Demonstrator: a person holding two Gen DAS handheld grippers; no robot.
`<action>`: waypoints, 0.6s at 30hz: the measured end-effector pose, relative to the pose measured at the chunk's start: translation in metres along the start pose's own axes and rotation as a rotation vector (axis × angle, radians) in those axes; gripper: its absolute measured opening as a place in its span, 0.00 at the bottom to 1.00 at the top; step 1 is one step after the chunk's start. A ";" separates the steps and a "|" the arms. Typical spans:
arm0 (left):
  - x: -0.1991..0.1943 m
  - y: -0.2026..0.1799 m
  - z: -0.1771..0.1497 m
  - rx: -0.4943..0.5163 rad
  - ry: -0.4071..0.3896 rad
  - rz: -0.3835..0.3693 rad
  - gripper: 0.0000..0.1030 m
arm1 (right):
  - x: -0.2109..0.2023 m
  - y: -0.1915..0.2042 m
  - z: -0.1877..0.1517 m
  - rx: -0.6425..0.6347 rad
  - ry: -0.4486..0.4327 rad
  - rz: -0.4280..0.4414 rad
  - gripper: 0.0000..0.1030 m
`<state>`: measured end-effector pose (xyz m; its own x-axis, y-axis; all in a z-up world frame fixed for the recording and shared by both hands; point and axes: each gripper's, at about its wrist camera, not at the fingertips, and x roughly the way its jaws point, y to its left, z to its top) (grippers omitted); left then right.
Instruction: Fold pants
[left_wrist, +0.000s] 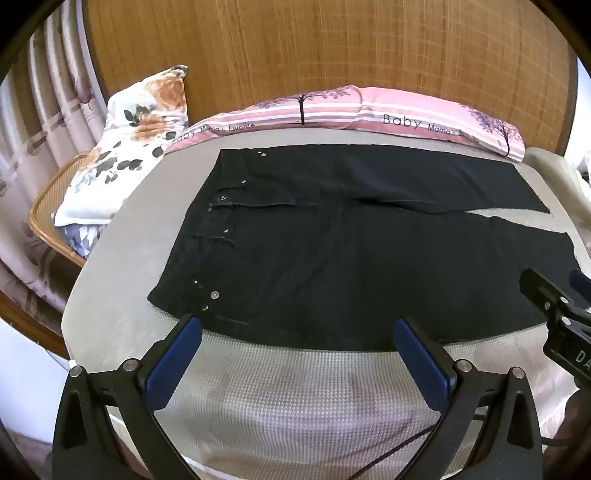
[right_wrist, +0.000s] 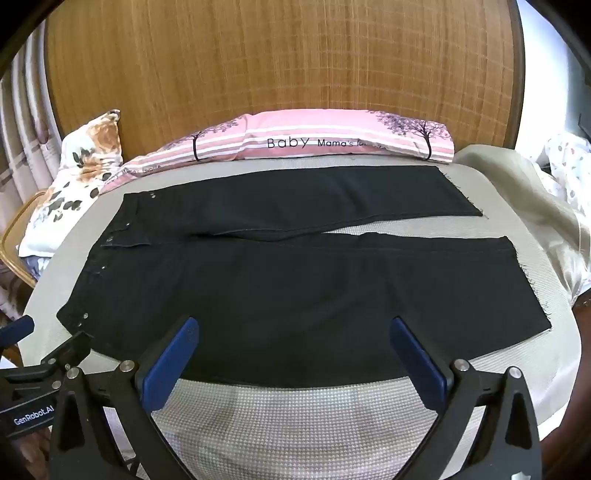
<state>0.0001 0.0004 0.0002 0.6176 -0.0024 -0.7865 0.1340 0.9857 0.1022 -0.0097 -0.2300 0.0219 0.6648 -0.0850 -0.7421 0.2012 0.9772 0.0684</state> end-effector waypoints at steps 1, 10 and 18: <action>0.000 0.000 0.000 -0.004 0.001 -0.001 1.00 | 0.000 0.000 0.000 0.004 -0.007 0.007 1.00; 0.005 0.008 -0.002 -0.042 0.038 -0.019 0.99 | 0.008 0.002 0.001 -0.004 0.004 0.022 1.00; 0.005 0.006 -0.005 -0.047 0.043 -0.014 0.99 | 0.006 0.004 -0.001 -0.017 0.017 0.033 1.00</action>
<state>0.0002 0.0072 -0.0062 0.5822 -0.0104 -0.8130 0.1057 0.9924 0.0630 -0.0056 -0.2262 0.0168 0.6589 -0.0496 -0.7506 0.1671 0.9825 0.0818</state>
